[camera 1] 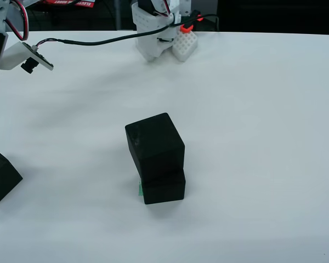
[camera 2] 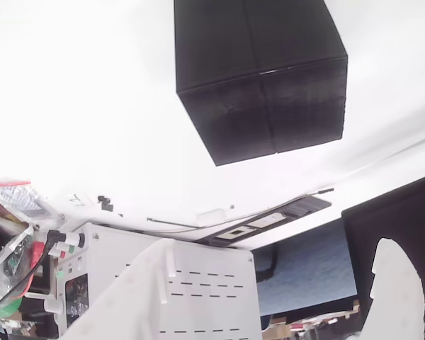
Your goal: Stack 3 Blocks on the chosen place.
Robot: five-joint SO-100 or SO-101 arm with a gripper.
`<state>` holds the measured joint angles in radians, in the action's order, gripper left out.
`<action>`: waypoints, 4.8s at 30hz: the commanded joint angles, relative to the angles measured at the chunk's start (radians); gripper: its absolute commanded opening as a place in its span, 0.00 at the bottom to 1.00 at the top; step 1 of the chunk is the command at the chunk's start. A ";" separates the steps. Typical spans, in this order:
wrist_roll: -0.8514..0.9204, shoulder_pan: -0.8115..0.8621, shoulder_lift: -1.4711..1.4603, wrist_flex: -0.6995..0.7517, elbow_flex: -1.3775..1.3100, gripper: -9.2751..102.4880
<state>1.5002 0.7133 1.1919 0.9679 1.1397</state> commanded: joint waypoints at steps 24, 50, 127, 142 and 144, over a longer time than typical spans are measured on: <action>0.034 -0.005 -0.138 -0.115 0.035 0.40; 0.020 -0.044 -0.169 -0.152 0.054 0.31; -0.265 -0.543 0.710 0.420 0.193 0.29; -0.327 -0.647 0.699 0.494 0.213 0.29; -0.327 -0.644 0.699 0.495 0.218 0.29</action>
<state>1.1842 0.0690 1.8561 1.4603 1.3790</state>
